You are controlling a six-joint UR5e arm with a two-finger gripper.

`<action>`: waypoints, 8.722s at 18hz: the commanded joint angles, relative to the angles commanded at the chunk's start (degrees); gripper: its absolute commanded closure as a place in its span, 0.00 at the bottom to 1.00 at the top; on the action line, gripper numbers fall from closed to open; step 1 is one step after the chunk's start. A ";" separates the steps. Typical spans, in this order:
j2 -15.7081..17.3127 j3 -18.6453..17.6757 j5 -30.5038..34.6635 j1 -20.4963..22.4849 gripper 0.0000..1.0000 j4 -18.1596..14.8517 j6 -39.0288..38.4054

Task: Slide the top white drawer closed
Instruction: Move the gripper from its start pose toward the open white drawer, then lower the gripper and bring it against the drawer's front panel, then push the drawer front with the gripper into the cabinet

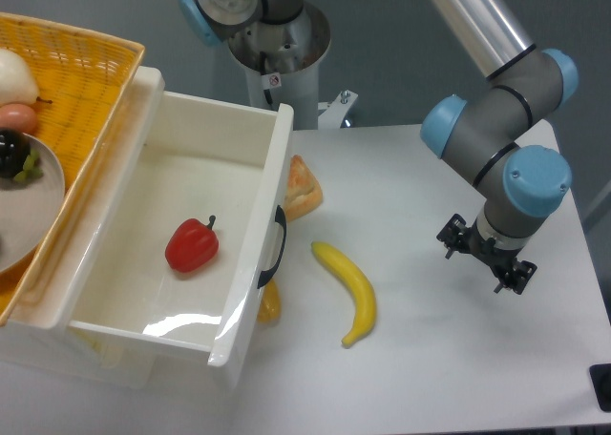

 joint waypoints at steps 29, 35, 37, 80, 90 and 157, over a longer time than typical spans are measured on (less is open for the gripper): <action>10.98 -7.82 -10.11 -4.92 0.63 -2.01 -30.93; 11.34 -8.09 -17.37 -7.21 1.00 -9.21 -31.03; 11.51 -8.09 -20.47 -7.29 1.00 -11.68 -31.03; 17.40 -7.73 -29.71 -10.81 1.00 -26.72 -31.20; 18.54 -7.73 -29.97 -14.15 1.00 -26.89 -34.18; 17.05 -8.09 -29.53 -29.36 1.00 -23.29 -46.14</action>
